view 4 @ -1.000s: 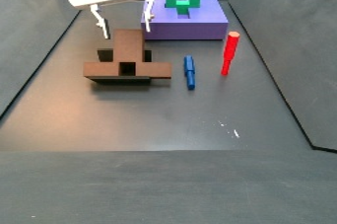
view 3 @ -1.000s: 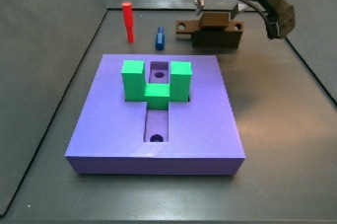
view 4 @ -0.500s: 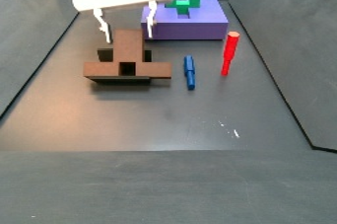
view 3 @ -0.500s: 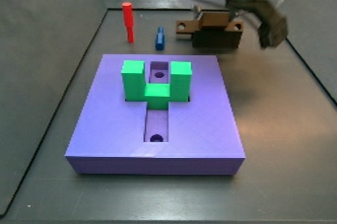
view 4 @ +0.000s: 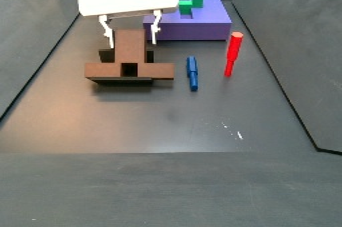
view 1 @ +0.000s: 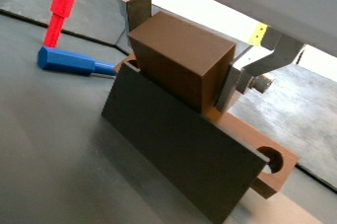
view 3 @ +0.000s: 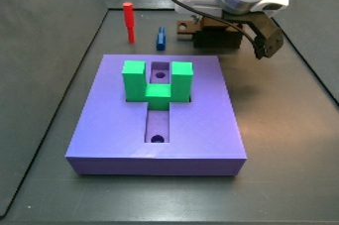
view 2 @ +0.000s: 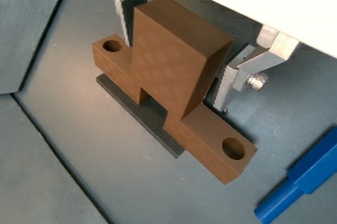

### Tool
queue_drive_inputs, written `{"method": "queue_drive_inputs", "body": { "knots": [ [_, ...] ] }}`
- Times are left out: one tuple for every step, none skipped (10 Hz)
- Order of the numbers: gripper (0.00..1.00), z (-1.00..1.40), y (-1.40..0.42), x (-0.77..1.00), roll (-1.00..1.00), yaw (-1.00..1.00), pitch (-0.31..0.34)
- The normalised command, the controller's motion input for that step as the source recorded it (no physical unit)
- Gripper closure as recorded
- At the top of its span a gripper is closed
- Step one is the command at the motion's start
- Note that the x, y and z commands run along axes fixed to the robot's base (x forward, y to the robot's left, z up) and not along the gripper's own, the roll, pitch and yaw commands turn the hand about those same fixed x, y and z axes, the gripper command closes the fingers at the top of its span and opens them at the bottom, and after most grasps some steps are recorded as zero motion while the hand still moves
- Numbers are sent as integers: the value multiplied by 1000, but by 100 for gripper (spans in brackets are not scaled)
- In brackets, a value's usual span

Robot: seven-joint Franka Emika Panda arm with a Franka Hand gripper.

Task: Pick up the brown object. Move up. Place the brown object on the fixture. Regrasp the brown object. Move to above the board. Insert the brown object.
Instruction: Regrasp the brown object.

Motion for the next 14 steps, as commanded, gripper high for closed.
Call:
{"method": "queue_drive_inputs", "body": {
  "knots": [
    [0, -69, 0, 0, 63, 0, -54],
    [0, -111, -6, 0, 217, 0, 0],
    [0, -131, 0, 0, 309, 0, 0],
    [0, -246, 0, 0, 309, 0, -23],
    [0, -74, 0, 0, 237, -6, 0],
    [0, 0, 0, 6, 214, 0, 0],
    [0, 0, -9, 0, 117, 0, 0],
    [0, 6, -23, 34, 131, 0, 0],
    [0, 0, -6, 0, 80, 0, 0],
    [0, 0, 0, 3, 9, 0, 0],
    [0, 29, 0, 0, 3, 0, 0],
    [0, 0, 0, 0, 0, 0, 0],
    [100, 0, 0, 0, 0, 0, 0],
    [100, 0, 0, 0, 0, 0, 0]
  ]
}}
